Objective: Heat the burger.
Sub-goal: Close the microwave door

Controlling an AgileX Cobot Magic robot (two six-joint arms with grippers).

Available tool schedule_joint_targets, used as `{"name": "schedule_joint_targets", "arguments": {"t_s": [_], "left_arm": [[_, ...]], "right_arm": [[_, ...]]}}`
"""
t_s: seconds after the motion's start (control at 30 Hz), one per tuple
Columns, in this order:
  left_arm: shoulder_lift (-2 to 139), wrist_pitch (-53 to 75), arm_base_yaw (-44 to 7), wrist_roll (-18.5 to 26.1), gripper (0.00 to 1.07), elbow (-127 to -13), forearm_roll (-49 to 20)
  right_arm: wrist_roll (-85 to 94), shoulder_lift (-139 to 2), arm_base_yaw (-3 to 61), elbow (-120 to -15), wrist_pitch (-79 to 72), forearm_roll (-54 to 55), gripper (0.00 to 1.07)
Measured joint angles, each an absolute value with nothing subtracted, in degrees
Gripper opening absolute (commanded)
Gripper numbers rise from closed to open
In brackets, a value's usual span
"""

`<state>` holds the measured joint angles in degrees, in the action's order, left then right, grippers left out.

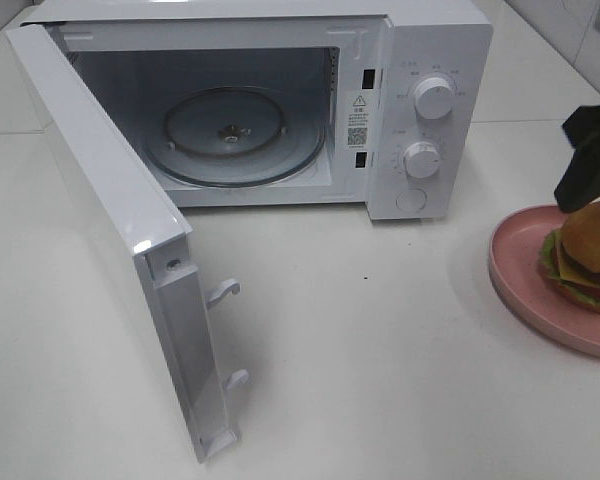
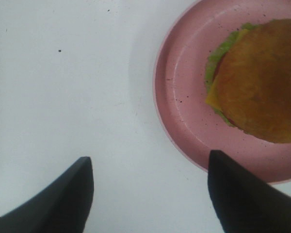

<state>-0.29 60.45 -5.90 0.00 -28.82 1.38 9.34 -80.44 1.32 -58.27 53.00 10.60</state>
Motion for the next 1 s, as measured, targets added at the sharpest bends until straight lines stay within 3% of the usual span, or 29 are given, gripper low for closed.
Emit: {"name": "schedule_joint_targets", "arguments": {"t_s": [0.13,0.53,1.0], "left_arm": [[-0.29,60.45,-5.9,0.0,0.0,-28.82,1.38],[-0.29,60.45,-5.9,0.0,0.0,-28.82,1.38],[-0.29,60.45,-5.9,0.0,0.0,-28.82,1.38]], "right_arm": [[6.53,-79.13,-3.84,-58.9,56.15,11.75,0.64],[4.87,-66.63,-4.58,-58.21,60.5,6.99,0.64],[4.7,-43.54,-4.58,-43.89,61.76,4.7,0.64]]}}
